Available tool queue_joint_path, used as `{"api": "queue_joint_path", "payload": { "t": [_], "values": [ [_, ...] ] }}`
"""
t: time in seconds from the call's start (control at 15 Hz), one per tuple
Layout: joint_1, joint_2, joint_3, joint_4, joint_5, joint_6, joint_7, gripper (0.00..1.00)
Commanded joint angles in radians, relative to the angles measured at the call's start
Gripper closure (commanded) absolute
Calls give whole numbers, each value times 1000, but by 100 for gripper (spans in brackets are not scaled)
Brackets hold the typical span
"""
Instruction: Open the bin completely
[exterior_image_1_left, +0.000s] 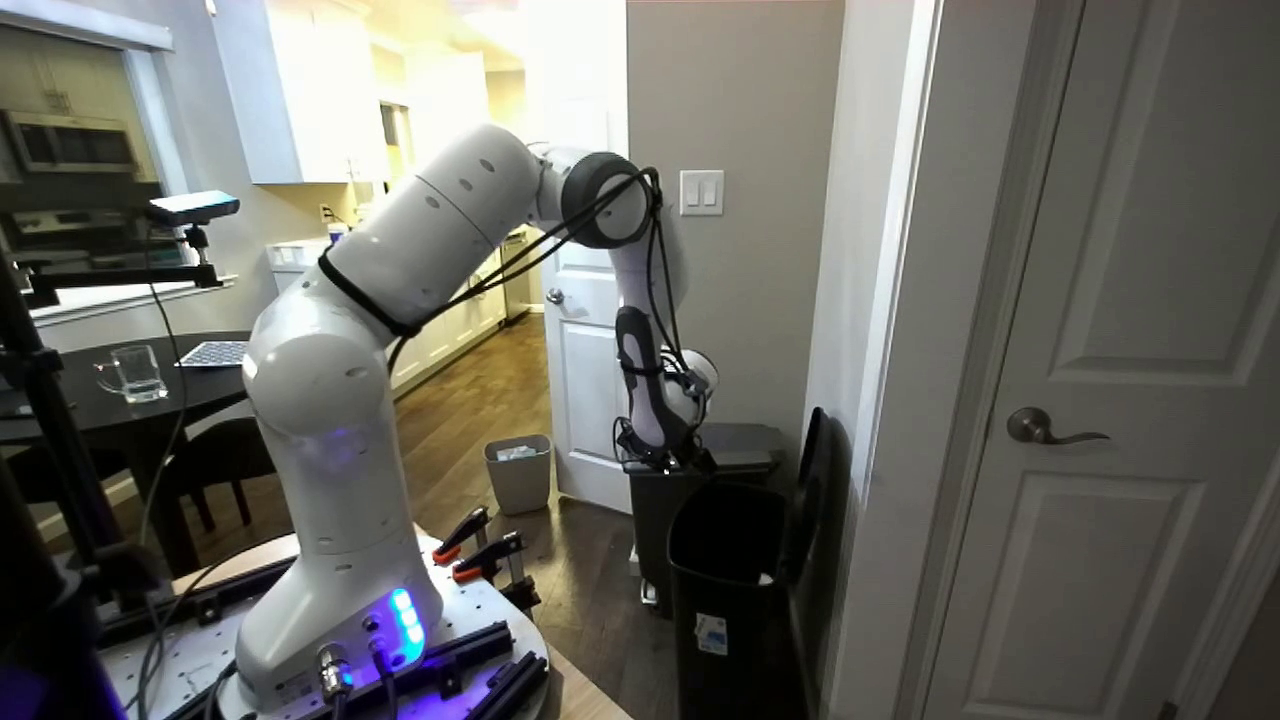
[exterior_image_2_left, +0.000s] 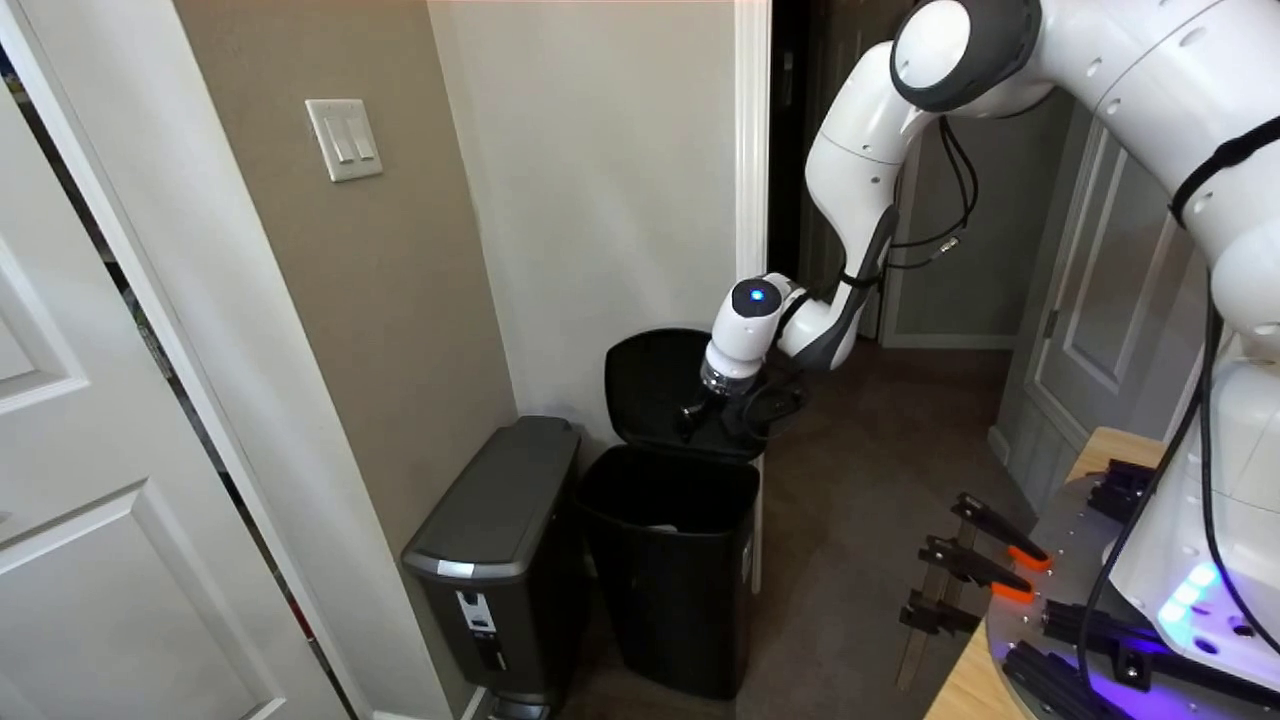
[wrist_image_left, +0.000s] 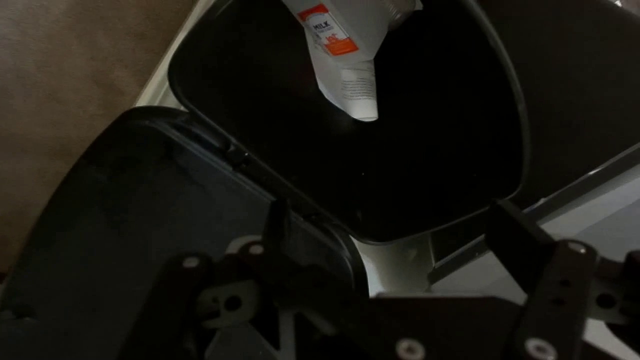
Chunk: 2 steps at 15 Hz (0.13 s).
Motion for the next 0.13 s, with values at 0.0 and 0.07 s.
{"api": "queue_joint_path", "payload": {
  "t": [0.0, 0.07],
  "values": [
    [3, 2, 0, 0, 0, 0, 0, 0],
    [3, 3, 0, 0, 0, 0, 0, 0]
  ]
}}
